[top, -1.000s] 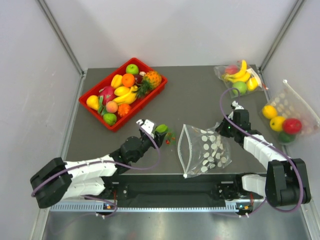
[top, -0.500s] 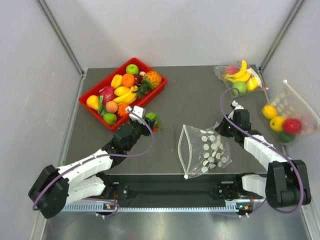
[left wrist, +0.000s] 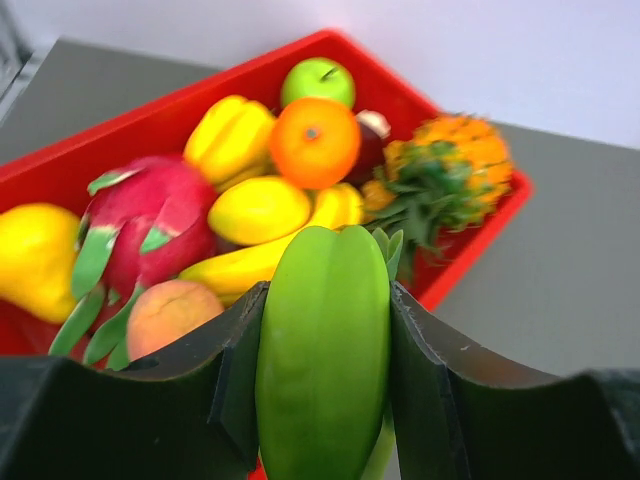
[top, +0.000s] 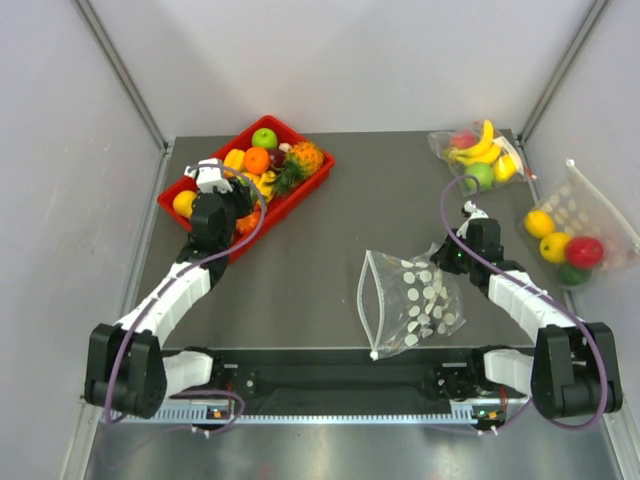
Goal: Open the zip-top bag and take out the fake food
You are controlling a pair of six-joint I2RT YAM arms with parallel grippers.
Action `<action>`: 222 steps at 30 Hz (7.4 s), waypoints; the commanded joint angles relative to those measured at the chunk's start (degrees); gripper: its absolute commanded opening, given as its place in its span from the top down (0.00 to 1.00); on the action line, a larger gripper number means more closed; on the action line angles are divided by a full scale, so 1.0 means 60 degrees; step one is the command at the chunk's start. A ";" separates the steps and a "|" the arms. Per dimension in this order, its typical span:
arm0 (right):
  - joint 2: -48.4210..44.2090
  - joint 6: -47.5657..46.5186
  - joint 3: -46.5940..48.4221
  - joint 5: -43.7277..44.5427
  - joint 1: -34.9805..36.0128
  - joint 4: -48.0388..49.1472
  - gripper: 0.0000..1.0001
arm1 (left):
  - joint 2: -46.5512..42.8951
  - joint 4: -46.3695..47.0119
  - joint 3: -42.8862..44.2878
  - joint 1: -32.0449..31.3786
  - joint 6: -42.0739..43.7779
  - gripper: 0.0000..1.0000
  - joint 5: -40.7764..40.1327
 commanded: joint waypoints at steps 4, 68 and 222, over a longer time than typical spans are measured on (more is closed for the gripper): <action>-0.0251 -0.0263 0.0164 -0.0162 -0.0188 0.0154 1.00 | 0.1173 0.0218 0.0568 0.0524 -0.0216 0.88 -0.0151; -0.0015 -0.0805 0.1526 -0.0251 -0.0261 -0.0958 0.11 | -0.0247 0.1053 -0.2068 -0.9125 0.1543 0.04 -0.1307; -0.5742 0.6869 -0.1024 0.5315 0.7546 -0.6668 0.43 | 0.8118 1.1323 -0.1029 -1.0330 0.1336 0.05 0.2853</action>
